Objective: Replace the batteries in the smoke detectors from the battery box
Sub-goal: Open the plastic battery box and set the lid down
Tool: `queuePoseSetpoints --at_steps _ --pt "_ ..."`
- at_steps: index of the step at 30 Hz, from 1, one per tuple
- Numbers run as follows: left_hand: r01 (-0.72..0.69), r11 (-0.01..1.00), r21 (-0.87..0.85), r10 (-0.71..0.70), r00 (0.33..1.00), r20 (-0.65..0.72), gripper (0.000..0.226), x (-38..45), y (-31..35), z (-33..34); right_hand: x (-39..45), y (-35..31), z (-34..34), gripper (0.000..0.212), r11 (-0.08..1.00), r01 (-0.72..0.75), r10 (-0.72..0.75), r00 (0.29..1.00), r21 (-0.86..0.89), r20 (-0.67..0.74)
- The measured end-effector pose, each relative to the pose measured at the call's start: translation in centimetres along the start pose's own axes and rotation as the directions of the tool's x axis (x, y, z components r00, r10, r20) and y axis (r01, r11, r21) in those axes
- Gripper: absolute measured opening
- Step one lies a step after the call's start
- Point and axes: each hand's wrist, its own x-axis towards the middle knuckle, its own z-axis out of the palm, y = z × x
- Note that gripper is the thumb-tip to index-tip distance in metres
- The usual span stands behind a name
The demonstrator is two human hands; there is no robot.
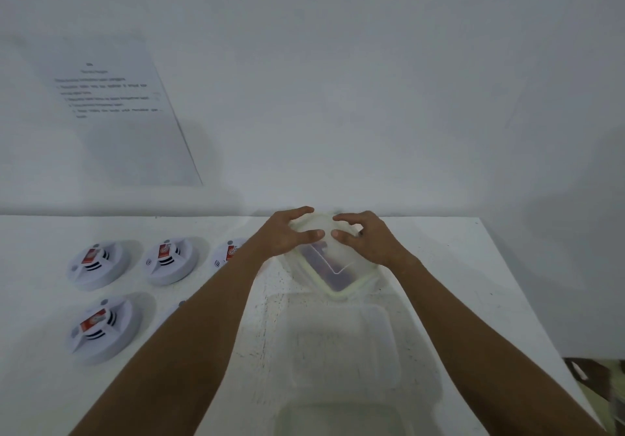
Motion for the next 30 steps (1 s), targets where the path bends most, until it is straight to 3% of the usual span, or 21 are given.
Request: queuePoseSetpoints --at_steps 5,9,14,17,22,30 --pt "0.009 0.995 0.098 0.013 0.976 -0.219 0.062 -2.1 -0.4 1.7 -2.4 0.4 0.8 0.034 0.998 -0.039 0.036 0.997 -0.04 -0.074" --pt "0.101 0.994 0.03 -0.082 0.917 -0.391 0.074 -4.1 -0.5 3.7 -4.4 1.8 0.8 0.045 0.987 -0.155 0.158 0.963 0.028 -0.217" --pt "0.183 0.979 0.084 -0.119 0.862 -0.492 0.074 -5.9 0.0 4.6 -6.0 1.5 1.0 0.058 0.963 -0.256 0.267 0.946 0.086 -0.181" --pt "0.161 0.986 0.051 -0.113 0.854 -0.508 0.072 -6.7 -0.2 4.7 -6.2 1.5 1.4 0.063 0.962 -0.263 0.269 0.956 0.066 -0.116" --pt "0.103 0.993 0.054 -0.073 0.915 -0.398 0.07 -7.4 -0.1 4.0 -6.5 0.4 0.8 0.065 0.956 -0.294 0.295 0.954 0.02 -0.048" --pt "-0.062 0.992 0.109 0.104 0.892 -0.44 0.069 -12.6 4.3 2.7 -11.4 -4.8 -2.0 0.069 0.985 -0.162 0.169 0.969 0.058 -0.177"
